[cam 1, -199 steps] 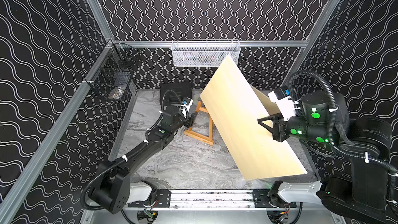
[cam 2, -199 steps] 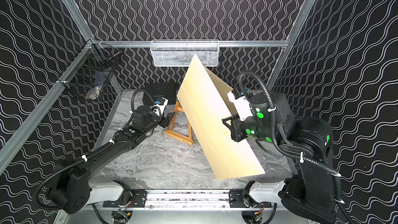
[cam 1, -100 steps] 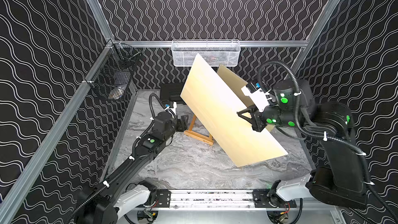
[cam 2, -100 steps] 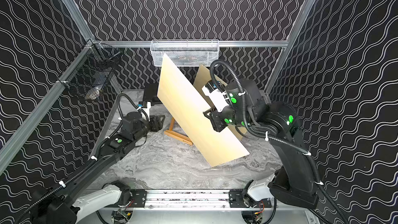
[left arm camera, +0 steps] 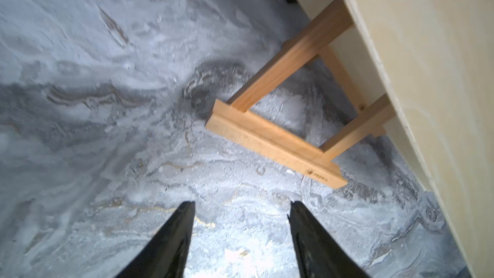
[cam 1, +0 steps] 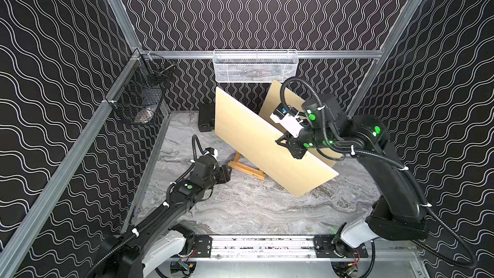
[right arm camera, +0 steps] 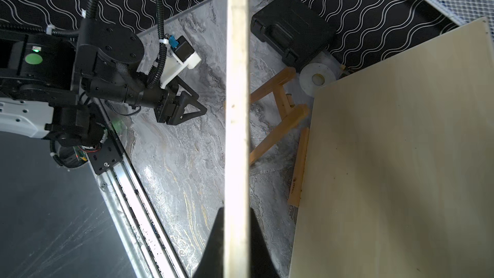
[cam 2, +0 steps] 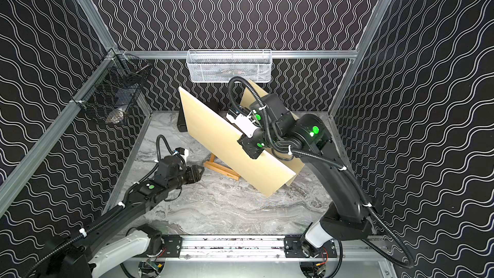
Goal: Assemble the easel
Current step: Adjust the easel at the center of the board.
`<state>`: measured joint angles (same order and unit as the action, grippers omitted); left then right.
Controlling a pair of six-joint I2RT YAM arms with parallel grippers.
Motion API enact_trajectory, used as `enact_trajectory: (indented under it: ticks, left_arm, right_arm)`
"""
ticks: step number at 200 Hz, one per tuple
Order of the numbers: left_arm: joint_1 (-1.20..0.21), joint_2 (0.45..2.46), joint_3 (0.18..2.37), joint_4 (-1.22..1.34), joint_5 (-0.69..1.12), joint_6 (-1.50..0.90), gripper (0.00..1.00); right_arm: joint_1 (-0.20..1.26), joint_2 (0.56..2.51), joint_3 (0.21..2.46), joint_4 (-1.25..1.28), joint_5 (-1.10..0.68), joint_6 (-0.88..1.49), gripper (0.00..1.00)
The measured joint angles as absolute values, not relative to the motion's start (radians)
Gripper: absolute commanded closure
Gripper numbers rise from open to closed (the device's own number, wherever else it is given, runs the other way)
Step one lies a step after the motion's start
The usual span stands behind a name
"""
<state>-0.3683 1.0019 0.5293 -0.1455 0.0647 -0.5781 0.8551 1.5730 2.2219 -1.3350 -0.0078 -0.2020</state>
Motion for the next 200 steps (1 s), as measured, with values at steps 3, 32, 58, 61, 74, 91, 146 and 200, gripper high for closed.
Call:
enact_trajectory:
  ticks: [3,32,58,61,74,91,146,200]
  left_arm:
    - [-0.368,1.005,0.523,-0.143,0.067,-0.580,0.39]
    - [-0.370,1.031,0.470,-0.094,0.074,-0.589,0.41]
    - [-0.370,1.067,0.451,-0.041,0.078,-0.604,0.43]
    - [-0.370,1.071,0.450,-0.033,0.078,-0.606,0.43]
    - [-0.370,1.089,0.438,-0.002,0.082,-0.611,0.44]
    - [-0.370,1.113,0.432,0.030,0.096,-0.619,0.45]
    - [-0.370,1.182,0.432,0.105,0.098,-0.627,0.46]
    - [-0.370,1.195,0.432,0.144,0.083,-0.629,0.46]
  right_arm:
    - [0.854,1.577,2.217,-1.333,-0.008,-0.207,1.00]
    - [0.836,1.605,2.184,-1.308,-0.007,-0.242,1.00]
    - [0.805,1.640,2.181,-1.292,-0.011,-0.265,1.00]
    - [0.801,1.645,2.181,-1.290,-0.015,-0.268,1.00]
    - [0.788,1.665,2.189,-1.289,-0.025,-0.278,1.00]
    - [0.777,1.686,2.194,-1.289,-0.040,-0.289,1.00]
    - [0.764,1.709,2.153,-1.258,-0.069,-0.300,1.00]
    - [0.764,1.726,2.107,-1.240,-0.088,-0.297,1.00]
